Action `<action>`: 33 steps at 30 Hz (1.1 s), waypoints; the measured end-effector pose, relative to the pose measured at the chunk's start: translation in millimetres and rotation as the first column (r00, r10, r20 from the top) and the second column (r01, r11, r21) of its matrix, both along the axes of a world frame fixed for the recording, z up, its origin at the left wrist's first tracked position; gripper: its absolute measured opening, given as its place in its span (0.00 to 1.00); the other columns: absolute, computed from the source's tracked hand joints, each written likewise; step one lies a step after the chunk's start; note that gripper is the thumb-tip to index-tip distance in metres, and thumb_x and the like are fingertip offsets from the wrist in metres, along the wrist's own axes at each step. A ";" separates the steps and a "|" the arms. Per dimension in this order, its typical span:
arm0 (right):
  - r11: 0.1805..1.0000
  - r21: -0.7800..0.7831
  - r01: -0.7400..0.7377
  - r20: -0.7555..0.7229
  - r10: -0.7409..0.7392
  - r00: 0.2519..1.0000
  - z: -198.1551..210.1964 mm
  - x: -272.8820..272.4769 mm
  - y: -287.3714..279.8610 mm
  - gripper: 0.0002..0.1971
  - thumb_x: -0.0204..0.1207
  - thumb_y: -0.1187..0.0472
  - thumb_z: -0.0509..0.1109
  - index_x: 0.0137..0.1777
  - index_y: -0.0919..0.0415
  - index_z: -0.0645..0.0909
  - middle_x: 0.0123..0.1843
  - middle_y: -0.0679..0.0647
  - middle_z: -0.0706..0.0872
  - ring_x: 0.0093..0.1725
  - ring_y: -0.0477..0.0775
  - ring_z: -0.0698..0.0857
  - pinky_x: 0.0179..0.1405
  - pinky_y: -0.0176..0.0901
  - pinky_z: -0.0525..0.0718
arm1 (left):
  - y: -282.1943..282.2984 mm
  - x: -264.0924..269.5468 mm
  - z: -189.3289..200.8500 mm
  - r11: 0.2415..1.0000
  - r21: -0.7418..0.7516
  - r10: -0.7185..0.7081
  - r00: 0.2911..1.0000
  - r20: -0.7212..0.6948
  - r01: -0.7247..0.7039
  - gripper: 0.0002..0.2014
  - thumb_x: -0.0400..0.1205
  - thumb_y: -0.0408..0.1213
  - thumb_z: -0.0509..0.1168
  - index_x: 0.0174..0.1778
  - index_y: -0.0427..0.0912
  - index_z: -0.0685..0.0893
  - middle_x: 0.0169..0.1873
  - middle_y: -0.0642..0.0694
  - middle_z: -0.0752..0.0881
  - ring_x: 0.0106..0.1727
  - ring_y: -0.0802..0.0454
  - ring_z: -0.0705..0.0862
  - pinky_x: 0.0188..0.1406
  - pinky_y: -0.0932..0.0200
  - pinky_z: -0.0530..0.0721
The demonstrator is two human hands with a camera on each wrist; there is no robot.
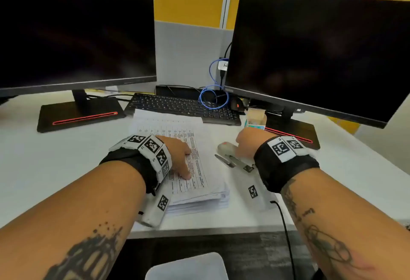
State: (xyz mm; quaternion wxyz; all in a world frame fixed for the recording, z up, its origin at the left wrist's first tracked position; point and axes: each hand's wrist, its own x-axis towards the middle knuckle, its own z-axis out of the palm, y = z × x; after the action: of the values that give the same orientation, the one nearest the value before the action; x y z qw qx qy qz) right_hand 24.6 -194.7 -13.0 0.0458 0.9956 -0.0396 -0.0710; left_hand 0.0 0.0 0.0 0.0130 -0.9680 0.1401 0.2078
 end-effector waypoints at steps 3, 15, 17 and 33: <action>0.999 0.041 0.024 -0.014 -0.023 1.000 -12.0 -2.5 0.1 0.18 0.80 0.51 0.65 0.63 0.62 0.82 0.54 0.57 0.86 0.54 0.59 0.85 0.57 0.50 0.83 | -2.1 -4.0 -4.7 0.997 0.068 -0.046 0.999 0.027 0.044 0.36 0.81 0.53 0.69 0.83 0.50 0.64 0.81 0.49 0.68 0.80 0.46 0.68 0.76 0.49 0.68; 0.982 0.175 -0.067 0.252 0.021 0.967 14.4 -34.7 14.9 0.13 0.82 0.59 0.65 0.64 0.62 0.79 0.61 0.59 0.85 0.60 0.60 0.84 0.55 0.48 0.81 | 8.4 -9.1 -22.8 0.993 -0.093 0.077 0.995 0.071 -0.070 0.47 0.78 0.51 0.73 0.86 0.44 0.52 0.81 0.46 0.69 0.78 0.44 0.71 0.75 0.49 0.72; 0.969 0.211 -0.129 0.233 0.079 0.969 16.5 -40.7 23.7 0.16 0.81 0.58 0.67 0.66 0.61 0.79 0.64 0.58 0.84 0.62 0.58 0.83 0.57 0.46 0.80 | 13.1 -10.8 -26.5 0.979 -0.160 0.138 0.989 0.042 -0.130 0.53 0.76 0.53 0.74 0.86 0.46 0.44 0.81 0.47 0.70 0.77 0.44 0.73 0.75 0.46 0.73; 0.841 0.491 -0.228 0.164 0.167 0.972 -18.3 -55.8 55.1 0.20 0.72 0.60 0.77 0.62 0.56 0.77 0.53 0.53 0.82 0.49 0.53 0.80 0.42 0.39 0.73 | 3.7 -23.0 -37.4 0.839 -0.542 0.075 0.979 0.190 0.040 0.15 0.80 0.39 0.70 0.62 0.48 0.80 0.50 0.48 0.85 0.48 0.50 0.85 0.48 0.56 0.82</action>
State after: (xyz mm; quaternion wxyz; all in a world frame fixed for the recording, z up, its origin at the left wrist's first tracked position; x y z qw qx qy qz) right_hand -31.2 -139.6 -31.3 -0.2125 0.9737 0.0807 -0.0164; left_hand -23.0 3.7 -37.4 -0.2495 -0.9492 0.1822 0.0595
